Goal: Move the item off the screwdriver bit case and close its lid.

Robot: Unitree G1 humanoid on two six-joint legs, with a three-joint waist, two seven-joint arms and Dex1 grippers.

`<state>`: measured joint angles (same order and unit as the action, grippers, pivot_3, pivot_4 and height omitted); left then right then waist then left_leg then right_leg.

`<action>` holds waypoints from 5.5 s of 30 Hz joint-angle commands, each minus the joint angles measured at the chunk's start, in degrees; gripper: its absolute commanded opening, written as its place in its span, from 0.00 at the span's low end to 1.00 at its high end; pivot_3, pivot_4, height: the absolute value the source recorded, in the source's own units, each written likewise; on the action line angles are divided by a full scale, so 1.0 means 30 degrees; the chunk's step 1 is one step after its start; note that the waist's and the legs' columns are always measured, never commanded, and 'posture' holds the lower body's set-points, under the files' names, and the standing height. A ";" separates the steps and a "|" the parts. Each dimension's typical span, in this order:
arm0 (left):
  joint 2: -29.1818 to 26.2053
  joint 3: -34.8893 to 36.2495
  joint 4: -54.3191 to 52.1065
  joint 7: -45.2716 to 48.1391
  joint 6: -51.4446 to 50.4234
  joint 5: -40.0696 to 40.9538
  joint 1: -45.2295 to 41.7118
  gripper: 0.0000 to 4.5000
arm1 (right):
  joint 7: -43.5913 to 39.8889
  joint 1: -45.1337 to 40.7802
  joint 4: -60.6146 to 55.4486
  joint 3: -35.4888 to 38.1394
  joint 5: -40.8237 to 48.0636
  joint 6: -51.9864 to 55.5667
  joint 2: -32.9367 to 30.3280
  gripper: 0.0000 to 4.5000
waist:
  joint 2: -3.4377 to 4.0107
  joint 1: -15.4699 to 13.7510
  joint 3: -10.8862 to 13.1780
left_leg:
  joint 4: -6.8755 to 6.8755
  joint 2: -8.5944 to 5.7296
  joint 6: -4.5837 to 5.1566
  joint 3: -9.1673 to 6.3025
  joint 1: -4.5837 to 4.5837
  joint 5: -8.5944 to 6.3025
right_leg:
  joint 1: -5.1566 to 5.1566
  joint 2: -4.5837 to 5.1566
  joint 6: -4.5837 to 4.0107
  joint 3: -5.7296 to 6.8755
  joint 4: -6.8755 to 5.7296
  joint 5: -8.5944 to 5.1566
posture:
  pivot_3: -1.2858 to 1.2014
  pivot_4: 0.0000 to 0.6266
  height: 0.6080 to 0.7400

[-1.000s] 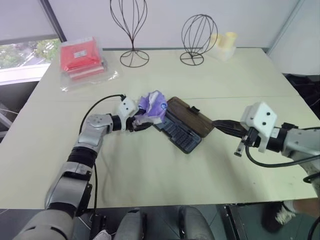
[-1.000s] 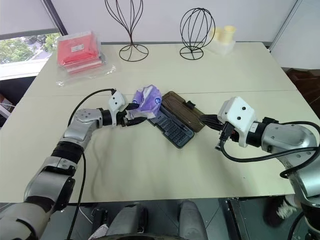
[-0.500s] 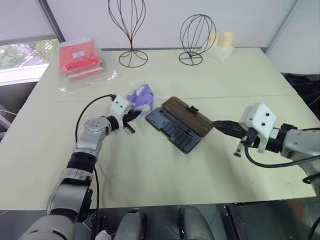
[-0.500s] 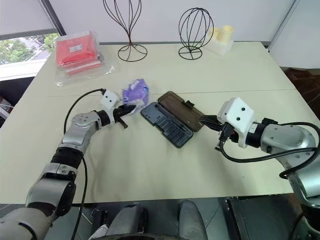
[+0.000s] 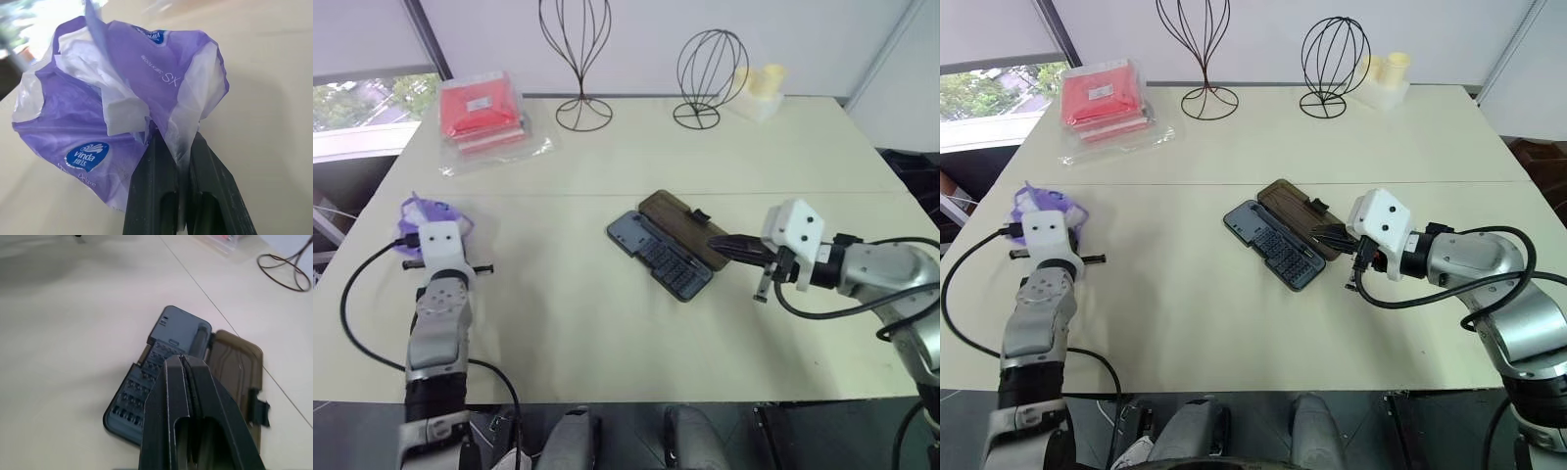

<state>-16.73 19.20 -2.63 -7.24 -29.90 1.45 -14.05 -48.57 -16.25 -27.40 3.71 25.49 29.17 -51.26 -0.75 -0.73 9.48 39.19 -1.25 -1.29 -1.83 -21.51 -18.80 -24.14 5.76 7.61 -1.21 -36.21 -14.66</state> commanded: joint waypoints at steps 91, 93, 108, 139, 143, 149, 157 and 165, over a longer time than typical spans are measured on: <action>-0.2054 -0.5827 -0.0730 1.0559 0.2315 0.2701 -0.3757 1.00 | 0.3336 -0.8698 1.8172 -0.3784 -0.7908 0.0186 0.6867 0.33 | -0.0007 0.0564 -0.0006 | -0.0027 -0.0014 -0.0042 0.0033 -0.0014 0.0022 | -0.0046 0.0014 -0.0001 0.0009 -0.0005 0.0002 | 0.52 0.24 1.00; -0.2149 -0.5663 -0.0622 1.0503 0.2364 0.2701 -0.3955 1.00 | 0.2950 -0.9130 1.9191 -0.4103 -0.8207 -0.0253 0.6975 0.16 | -0.0007 0.0567 -0.0007 | -0.0027 -0.0014 -0.0043 0.0033 -0.0013 0.0022 | -0.0046 0.0014 -0.0001 0.0010 -0.0005 0.0002 | 0.52 0.24 1.00; -0.2494 -0.4862 0.0142 1.0082 0.3246 0.2625 -0.4350 1.00 | 0.1206 -1.1045 2.3813 -0.5210 -0.9677 -0.2968 0.7737 0.01 | -0.0043 0.0782 -0.0049 | -0.0021 -0.0003 -0.0064 0.0037 0.0040 0.0035 | 0.0002 0.0008 -0.0002 0.0009 -0.0011 0.0003 | 0.52 0.24 1.00; -0.3562 -0.5434 0.1346 1.8246 0.1968 0.7109 -0.5130 1.00 | -0.4883 -0.6656 1.0313 -0.7338 -0.9989 -0.8078 0.5237 0.01 | -0.0039 0.0974 -0.0042 | -0.0052 -0.0010 -0.0071 0.0013 -0.0046 0.0037 | -0.0092 0.0019 -0.0002 0.0039 -0.0006 0.0005 | 0.52 0.24 1.00; -0.3883 -0.5686 0.0861 1.8982 0.1516 0.7278 -0.4727 1.00 | -0.5014 -0.6687 1.0073 -0.7412 -1.0091 -0.8189 0.5402 0.01 | -0.0038 0.0948 -0.0037 | -0.0046 -0.0011 -0.0071 0.0013 -0.0046 0.0037 | -0.0091 0.0019 -0.0002 0.0039 -0.0007 0.0005 | 0.52 0.24 1.00; -0.3883 -0.5903 0.0546 1.9105 0.1362 0.7136 -0.4522 1.00 | -0.5106 -0.6813 0.9652 -0.7615 -0.9940 -0.8038 0.5805 0.01 | -0.0038 0.0912 -0.0036 | -0.0046 -0.0011 -0.0070 0.0014 -0.0046 0.0036 | -0.0091 0.0019 -0.0002 0.0038 -0.0006 0.0005 | 0.52 0.24 1.00; -0.3872 -0.5941 0.0036 1.9091 0.1051 0.7234 -0.4391 1.00 | -0.4895 -0.7086 1.0204 -0.7818 -1.0233 -0.8314 0.6196 0.01 | -0.0038 0.0913 -0.0036 | -0.0046 -0.0011 -0.0070 0.0014 -0.0045 0.0036 | -0.0091 0.0019 -0.0002 0.0039 -0.0007 0.0005 | 0.52 0.24 1.00; -0.3971 -0.6257 -0.0408 1.9111 0.1142 0.6842 -0.4104 1.00 | -0.4629 -0.6986 1.0402 -0.7739 -1.0361 -0.8161 0.6333 0.01 | -0.0038 0.0914 -0.0036 | -0.0045 -0.0010 -0.0071 0.0014 -0.0044 0.0036 | -0.0091 0.0019 -0.0002 0.0039 -0.0007 0.0005 | 0.52 0.24 1.00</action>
<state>-28.00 0.74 -1.39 49.89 -27.21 21.91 -26.49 -63.15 -36.21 4.05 -19.84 -5.53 4.99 -32.64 -0.86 2.01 9.37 39.05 -1.28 -1.50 -1.79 -21.64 -18.69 -24.42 5.82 7.60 -1.09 -36.23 -14.64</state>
